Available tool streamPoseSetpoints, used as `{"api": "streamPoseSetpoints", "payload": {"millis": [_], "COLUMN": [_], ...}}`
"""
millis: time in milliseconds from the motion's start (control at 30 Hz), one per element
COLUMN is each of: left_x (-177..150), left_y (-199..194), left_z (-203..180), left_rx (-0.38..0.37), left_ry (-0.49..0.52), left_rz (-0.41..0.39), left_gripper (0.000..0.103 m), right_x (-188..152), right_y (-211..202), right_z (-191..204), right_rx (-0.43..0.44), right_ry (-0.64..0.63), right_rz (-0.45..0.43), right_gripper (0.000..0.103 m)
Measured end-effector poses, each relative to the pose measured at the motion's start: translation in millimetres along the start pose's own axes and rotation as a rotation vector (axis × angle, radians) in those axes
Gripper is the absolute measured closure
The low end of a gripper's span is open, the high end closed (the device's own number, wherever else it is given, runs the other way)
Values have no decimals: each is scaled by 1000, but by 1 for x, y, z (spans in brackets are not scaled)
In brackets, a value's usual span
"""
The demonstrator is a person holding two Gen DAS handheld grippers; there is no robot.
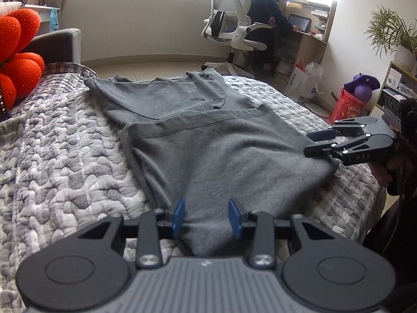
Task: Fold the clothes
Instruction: 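Open both grippers and release the folded hem onto the shirt, then roll both grippers sideways and pinch the long edge of the folded shirt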
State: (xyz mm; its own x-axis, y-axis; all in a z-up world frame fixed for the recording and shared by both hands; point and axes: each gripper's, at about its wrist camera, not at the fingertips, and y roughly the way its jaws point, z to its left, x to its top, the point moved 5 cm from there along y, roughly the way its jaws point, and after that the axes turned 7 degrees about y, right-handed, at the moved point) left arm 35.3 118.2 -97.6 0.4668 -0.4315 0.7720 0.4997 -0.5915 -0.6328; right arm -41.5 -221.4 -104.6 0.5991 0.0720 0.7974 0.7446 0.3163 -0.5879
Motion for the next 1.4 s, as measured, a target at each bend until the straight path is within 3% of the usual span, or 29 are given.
{"api": "streamPoseSetpoints", "payload": {"millis": [167, 200, 267, 333, 400, 533, 700, 833, 967, 1067, 1400], "left_x": [-6, -9, -14, -17, -20, -30, -40, -44, -48, -53, -42], "left_y": [-10, -13, -17, -27, -36, -47, -46, -33, -15, 3, 25], "left_z": [4, 6, 10, 16, 27, 48, 54, 48, 37, 27, 19], "left_rx": [16, 25, 39, -14, -79, -192, -378, -490, -526, -500, -512], "left_ry": [-35, -46, -71, -149, -256, -490, -684, -777, -816, -819, -859], "left_rz": [30, 45, 72, 58, 39, 35, 37, 65, 121, 182, 134], "left_gripper": [63, 55, 54, 52, 46, 45, 45, 44, 43, 44, 48], "right_x": [-7, -7, -8, -7, -5, 5, 1, -5, -13, -18, -17], "right_y": [-15, -17, -20, -22, -26, -30, -21, -25, -30, -30, -13], "right_z": [-14, -16, -19, -23, -30, -43, -55, -61, -61, -59, -55], "right_rx": [-41, -50, -64, -48, 20, 123, 184, 291, 337, 353, 461], "right_ry": [28, 30, 44, 95, 206, 417, 694, 851, 912, 929, 973], "right_rz": [3, 4, 11, 27, 58, 84, 265, 357, 410, 411, 363], "right_gripper": [51, 51, 51, 50, 50, 50, 49, 49, 49, 49, 52]}}
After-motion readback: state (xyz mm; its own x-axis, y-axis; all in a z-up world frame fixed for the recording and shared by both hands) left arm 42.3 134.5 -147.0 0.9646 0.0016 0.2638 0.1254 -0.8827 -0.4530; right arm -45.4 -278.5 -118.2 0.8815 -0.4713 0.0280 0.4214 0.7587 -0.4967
